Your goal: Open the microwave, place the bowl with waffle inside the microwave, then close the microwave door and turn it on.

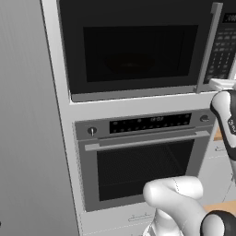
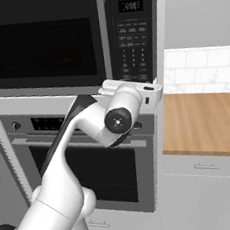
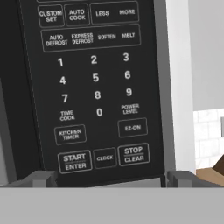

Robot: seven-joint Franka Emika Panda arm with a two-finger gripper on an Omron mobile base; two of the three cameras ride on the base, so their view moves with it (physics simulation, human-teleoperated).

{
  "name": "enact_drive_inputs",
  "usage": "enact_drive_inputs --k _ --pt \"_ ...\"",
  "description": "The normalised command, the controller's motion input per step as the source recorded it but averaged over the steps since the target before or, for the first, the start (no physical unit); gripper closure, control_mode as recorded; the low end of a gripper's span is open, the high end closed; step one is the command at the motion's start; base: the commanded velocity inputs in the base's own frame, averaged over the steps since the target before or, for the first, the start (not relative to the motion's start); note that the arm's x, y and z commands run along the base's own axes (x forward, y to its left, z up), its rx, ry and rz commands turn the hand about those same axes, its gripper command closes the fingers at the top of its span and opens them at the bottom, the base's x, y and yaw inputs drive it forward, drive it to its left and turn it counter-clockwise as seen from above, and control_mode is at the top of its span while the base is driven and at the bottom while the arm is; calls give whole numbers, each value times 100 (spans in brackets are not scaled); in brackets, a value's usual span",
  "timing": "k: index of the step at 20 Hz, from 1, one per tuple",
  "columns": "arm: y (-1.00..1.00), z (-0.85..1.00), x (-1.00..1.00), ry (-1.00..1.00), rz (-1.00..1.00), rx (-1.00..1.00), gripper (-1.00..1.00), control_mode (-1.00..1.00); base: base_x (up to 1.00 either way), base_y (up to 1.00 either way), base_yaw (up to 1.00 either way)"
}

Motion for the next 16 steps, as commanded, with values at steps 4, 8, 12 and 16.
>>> enact_drive_inputs --k 4,8,12,16 --pt "0 0 11 0 0 0 -100 -100 0 0 0" --pt "0 0 13 0 0 0 -100 -100 0 0 0" --pt "-12 -1 9 0 0 0 -100 -100 0 0 0" --pt "-27 0 1 0 0 0 -100 -100 0 0 0"
